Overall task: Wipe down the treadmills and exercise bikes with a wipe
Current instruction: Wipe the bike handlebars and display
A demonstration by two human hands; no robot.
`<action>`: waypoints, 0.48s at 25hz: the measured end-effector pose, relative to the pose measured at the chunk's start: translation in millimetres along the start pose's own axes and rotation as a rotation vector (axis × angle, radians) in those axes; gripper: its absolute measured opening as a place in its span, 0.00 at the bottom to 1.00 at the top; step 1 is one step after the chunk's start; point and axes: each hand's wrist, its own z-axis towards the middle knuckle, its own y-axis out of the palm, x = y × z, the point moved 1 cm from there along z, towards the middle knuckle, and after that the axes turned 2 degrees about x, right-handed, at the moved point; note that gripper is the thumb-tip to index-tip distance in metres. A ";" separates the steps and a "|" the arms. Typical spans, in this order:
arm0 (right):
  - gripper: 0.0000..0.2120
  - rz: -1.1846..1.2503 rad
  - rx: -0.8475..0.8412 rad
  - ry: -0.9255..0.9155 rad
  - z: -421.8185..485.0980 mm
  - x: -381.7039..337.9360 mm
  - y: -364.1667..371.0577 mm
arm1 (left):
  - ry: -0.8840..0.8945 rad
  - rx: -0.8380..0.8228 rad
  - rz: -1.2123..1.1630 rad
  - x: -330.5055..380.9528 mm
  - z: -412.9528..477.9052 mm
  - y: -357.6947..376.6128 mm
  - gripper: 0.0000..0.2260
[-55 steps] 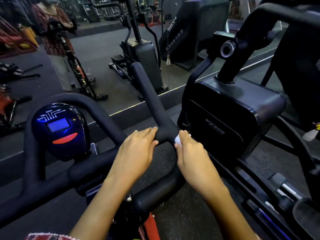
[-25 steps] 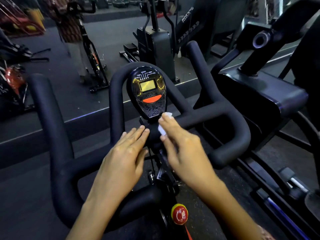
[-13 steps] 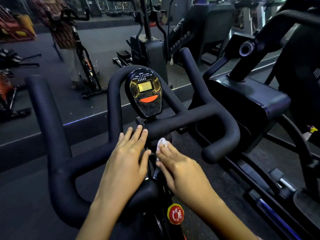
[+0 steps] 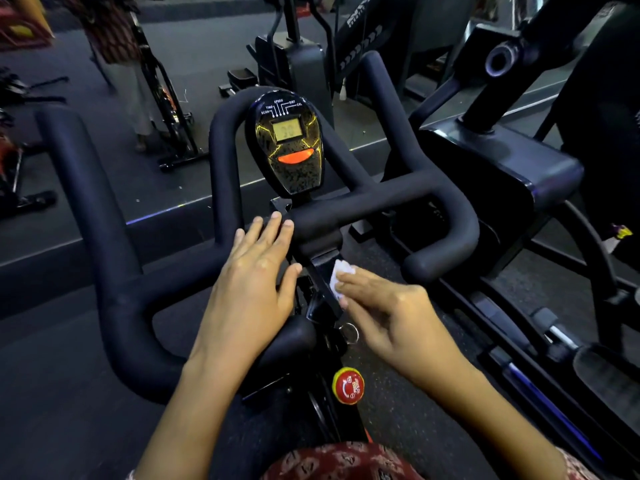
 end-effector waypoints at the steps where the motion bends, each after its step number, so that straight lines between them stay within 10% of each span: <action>1: 0.13 0.012 0.020 0.038 5.0 0.5 1.2 | -0.004 -0.007 -0.002 0.2 -0.3 0.0 0.24; 7: 0.10 0.090 -0.084 -0.180 -7.4 -5.9 1.5 | -0.089 -0.020 -0.150 14.9 0.8 -4.0 0.18; 12: 0.11 0.018 0.356 -0.022 -6.5 16.5 -62.0 | 0.028 -0.070 -0.344 63.5 11.8 10.8 0.18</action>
